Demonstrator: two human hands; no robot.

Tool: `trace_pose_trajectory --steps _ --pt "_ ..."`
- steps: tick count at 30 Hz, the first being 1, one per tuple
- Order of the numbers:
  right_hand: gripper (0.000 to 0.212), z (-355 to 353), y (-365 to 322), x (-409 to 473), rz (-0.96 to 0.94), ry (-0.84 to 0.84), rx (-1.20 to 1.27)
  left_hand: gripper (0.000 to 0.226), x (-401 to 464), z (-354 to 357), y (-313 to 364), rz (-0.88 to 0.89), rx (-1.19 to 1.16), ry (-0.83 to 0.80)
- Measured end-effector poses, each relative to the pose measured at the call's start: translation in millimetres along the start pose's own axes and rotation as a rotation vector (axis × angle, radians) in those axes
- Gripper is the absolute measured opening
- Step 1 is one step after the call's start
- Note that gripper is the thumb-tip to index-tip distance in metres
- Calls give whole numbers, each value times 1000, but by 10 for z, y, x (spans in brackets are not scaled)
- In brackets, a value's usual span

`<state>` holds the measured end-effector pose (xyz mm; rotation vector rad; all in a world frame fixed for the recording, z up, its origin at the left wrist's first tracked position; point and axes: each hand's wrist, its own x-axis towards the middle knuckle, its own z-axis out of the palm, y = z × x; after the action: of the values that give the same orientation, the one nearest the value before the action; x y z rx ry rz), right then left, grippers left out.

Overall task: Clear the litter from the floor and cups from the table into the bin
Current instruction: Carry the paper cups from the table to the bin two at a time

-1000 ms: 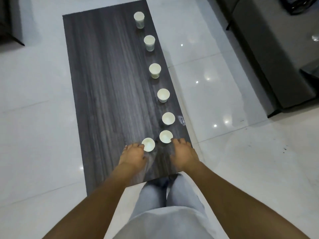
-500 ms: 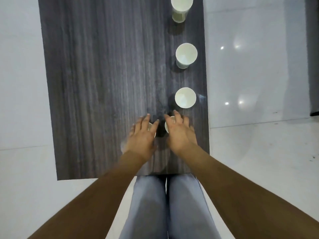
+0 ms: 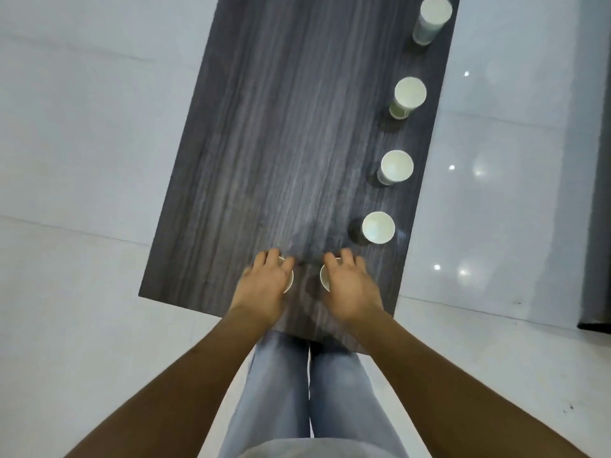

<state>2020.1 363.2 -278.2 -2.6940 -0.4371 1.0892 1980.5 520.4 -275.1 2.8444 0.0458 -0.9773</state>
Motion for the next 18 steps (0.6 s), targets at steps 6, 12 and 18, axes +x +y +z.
trace_pose_trajectory --steps 6,12,18 --pt "53 -474 -699 -435 -154 -50 -108 57 -864 -485 -349 -194 -84 53" --pt "51 -521 -1681 -785 -353 -111 -248 51 -1857 -598 -968 -428 -229 176" --pt "46 -46 -2971 -1207 -549 -128 -406 53 -3094 -218 -1812 -665 -432 281"
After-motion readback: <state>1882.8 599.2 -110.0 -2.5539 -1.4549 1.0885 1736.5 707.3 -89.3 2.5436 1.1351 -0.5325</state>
